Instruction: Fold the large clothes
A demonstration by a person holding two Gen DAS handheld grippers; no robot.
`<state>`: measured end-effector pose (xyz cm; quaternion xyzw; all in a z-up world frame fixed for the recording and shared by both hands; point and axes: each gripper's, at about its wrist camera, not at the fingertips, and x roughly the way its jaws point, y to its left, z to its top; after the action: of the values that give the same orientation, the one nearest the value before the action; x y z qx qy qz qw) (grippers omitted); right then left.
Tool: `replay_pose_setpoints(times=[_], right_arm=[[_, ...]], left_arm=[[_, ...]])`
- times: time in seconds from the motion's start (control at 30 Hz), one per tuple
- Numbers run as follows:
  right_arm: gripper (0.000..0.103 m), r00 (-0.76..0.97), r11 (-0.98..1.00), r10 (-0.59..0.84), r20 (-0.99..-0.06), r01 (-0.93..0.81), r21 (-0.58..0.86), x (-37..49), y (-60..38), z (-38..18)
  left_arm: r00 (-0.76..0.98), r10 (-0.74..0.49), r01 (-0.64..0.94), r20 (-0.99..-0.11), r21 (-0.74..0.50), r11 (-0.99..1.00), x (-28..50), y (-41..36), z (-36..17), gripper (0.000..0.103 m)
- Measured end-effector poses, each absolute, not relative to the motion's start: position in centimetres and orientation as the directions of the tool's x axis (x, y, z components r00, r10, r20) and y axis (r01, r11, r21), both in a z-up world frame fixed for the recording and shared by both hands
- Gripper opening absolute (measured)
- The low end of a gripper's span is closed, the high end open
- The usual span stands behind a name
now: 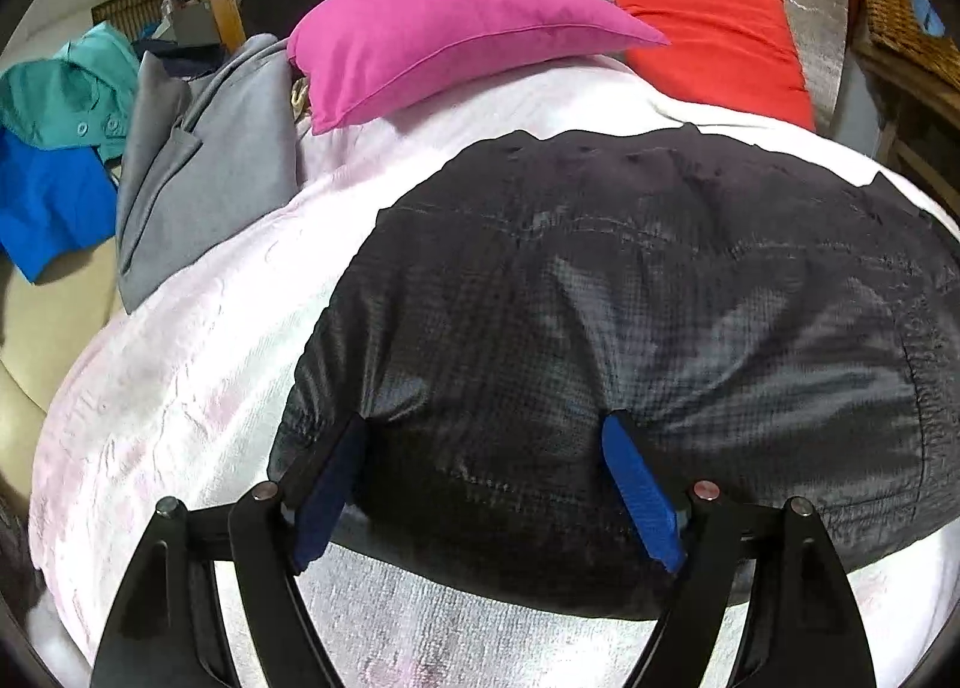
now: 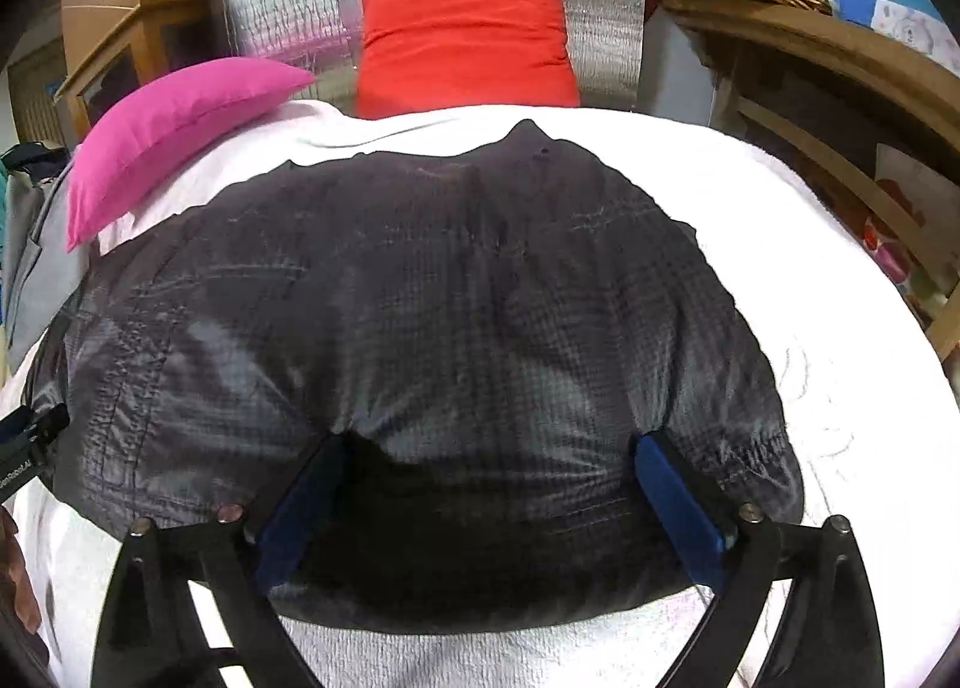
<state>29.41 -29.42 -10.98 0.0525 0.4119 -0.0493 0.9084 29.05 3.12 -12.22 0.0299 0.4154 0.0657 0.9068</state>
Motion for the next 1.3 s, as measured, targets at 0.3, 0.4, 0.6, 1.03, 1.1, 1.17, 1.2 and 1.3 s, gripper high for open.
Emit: replay_pose_setpoints(times=[0.3,0.4,0.6,1.03,1.1,1.17,1.2,1.3], right_arm=[[0.102,0.645,0.993,-0.041,-0.763,0.113,0.042,29.3,-29.6,-11.1],[0.101,0.629,0.995,-0.018,-0.777,0.087,0.047,29.7,-29.7,-9.2],[0.102,0.693,0.99,0.047,-0.72,0.066,0.128,32.9,-30.9,-4.2],[0.102,0.535,0.99,-0.04,-0.844,0.135,0.039,44.4,-32.2,-11.0],[0.103,0.539,0.989,-0.051,-0.84,0.145,0.033,44.6,-32.2,-11.6],[0.103,0.534,0.988,-0.059,-0.843,0.149,0.026,44.8,-32.3,-12.1],[0.103,0.528,0.987,-0.057,-0.847,0.155,0.03,44.9,-32.4,-12.2],[0.103,0.53,0.989,-0.064,-0.846,0.148,0.018,44.5,-32.3,-11.4]], left_arm=[[0.643,0.128,-0.051,-0.755,0.124,0.991,28.8,3.1,-11.9,0.083],[0.649,0.118,-0.021,-0.751,0.138,0.99,28.7,3.2,-10.3,0.082],[0.717,0.087,-0.035,-0.692,0.088,0.995,31.8,4.1,-5.6,0.082],[0.516,0.125,0.001,-0.847,0.147,0.989,44.1,0.2,-11.8,0.085],[0.522,0.138,0.001,-0.841,0.162,0.987,44.4,0.0,-12.6,0.087],[0.532,0.152,-0.008,-0.833,0.174,0.985,44.6,-0.1,-13.3,0.089],[0.53,0.156,-0.016,-0.834,0.174,0.985,44.7,-0.1,-13.5,0.09],[0.526,0.145,-0.02,-0.838,0.159,0.987,44.3,0.4,-12.7,0.089]])
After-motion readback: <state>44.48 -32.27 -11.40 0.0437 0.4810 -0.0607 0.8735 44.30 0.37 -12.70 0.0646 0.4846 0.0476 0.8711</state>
